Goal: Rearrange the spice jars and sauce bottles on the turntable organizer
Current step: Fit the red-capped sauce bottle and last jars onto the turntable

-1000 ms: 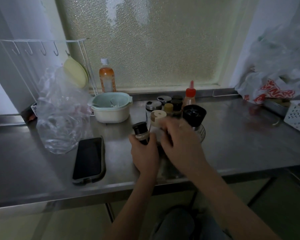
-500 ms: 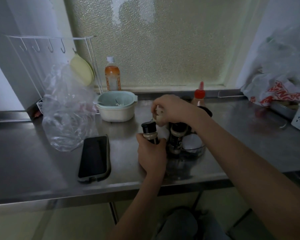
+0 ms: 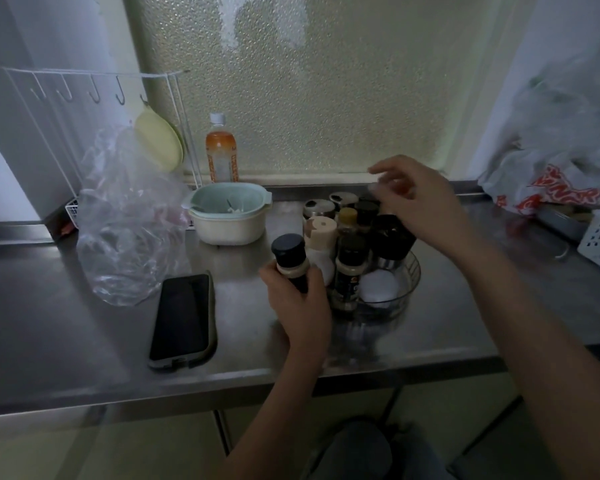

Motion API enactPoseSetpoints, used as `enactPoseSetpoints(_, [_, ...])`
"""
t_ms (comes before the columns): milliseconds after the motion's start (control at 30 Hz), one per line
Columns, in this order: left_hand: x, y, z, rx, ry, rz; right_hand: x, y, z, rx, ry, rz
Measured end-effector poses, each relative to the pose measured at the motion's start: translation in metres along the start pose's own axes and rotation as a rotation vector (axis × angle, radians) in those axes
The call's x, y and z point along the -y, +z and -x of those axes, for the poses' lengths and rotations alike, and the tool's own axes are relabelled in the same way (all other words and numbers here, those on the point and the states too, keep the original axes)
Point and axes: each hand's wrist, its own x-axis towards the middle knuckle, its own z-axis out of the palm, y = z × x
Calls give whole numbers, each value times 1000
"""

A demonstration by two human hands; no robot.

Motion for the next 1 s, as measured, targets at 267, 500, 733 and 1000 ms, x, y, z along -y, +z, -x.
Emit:
enactPoseSetpoints(267, [-10, 12, -7, 304, 290, -194, -64, -20, 18, -106, 253, -72])
enactPoseSetpoints(500, [-2, 4, -6, 286, 215, -297, -87, 0, -8, 142, 423, -295])
enactPoseSetpoints(733, [0, 7, -5, 289, 173, -175, -89, 15, -24, 132, 374, -307])
enactPoseSetpoints(1000, [-11, 12, -5, 231, 246, -108, -43, -23, -42, -348, 153, -356])
